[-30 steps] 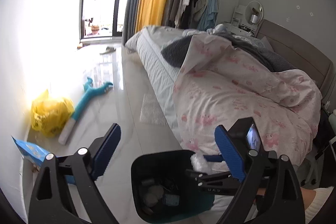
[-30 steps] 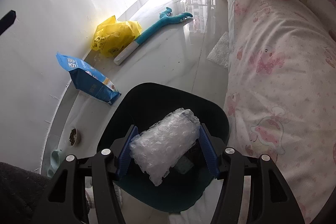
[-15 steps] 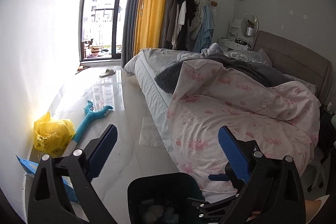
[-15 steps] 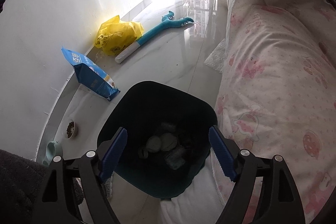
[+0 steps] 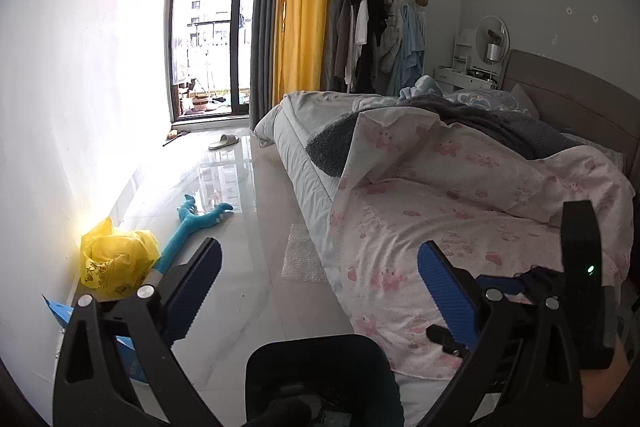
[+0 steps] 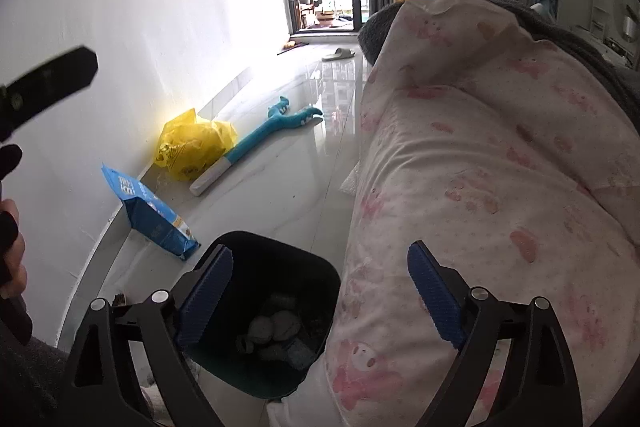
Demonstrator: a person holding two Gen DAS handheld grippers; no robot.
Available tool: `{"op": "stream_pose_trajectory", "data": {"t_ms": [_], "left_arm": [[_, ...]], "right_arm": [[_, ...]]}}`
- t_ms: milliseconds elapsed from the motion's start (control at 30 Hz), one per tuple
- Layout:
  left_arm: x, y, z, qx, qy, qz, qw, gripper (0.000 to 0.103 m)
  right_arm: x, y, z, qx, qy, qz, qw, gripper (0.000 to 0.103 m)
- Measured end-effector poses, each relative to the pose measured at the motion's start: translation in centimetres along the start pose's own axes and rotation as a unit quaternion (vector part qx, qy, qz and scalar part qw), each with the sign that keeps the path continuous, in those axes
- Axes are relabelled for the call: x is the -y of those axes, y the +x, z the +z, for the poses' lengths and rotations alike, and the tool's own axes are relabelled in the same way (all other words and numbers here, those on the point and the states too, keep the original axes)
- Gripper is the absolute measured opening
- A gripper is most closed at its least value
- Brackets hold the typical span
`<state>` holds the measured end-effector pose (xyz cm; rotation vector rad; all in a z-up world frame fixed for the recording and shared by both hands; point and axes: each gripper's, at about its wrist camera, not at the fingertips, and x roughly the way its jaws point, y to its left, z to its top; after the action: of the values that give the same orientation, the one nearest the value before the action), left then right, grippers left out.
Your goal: Collect trash
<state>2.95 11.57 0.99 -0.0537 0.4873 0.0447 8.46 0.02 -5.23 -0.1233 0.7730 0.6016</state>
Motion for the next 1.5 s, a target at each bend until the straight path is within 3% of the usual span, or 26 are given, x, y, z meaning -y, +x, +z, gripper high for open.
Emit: {"op": "stream_pose_trajectory", "data": {"t_ms": [200,733,900,1267,1500], "left_arm": [[0.9,0.3,-0.6,-0.006,0.013,0.018,0.9997,0.100],[4.0,-1.1,-2.4,0.000,0.039,0.007,0.9992,0.100],[4.7,-0.9,-2.6,-0.006,0.032,-0.005,0.9994,0.100],[6.2,-1.2,-3.4,-0.009,0.062,0.005,0.9980,0.100],[7.2,-2.2,-3.3,0.012,0.067,0.003,0.9977,0.100]], "right_arm": [[2.4,-2.2,0.1,0.044,0.010,-0.039,0.998,0.099],[7.7,-11.5,-3.5,0.117,0.017,-0.136,0.984,0.100],[9.4,-13.3,-4.4,0.117,0.046,-0.141,0.982,0.100],[11.1,-16.4,-5.8,0.119,0.055,-0.139,0.982,0.100],[11.4,-18.0,-6.0,0.138,0.065,-0.141,0.978,0.100]]}}
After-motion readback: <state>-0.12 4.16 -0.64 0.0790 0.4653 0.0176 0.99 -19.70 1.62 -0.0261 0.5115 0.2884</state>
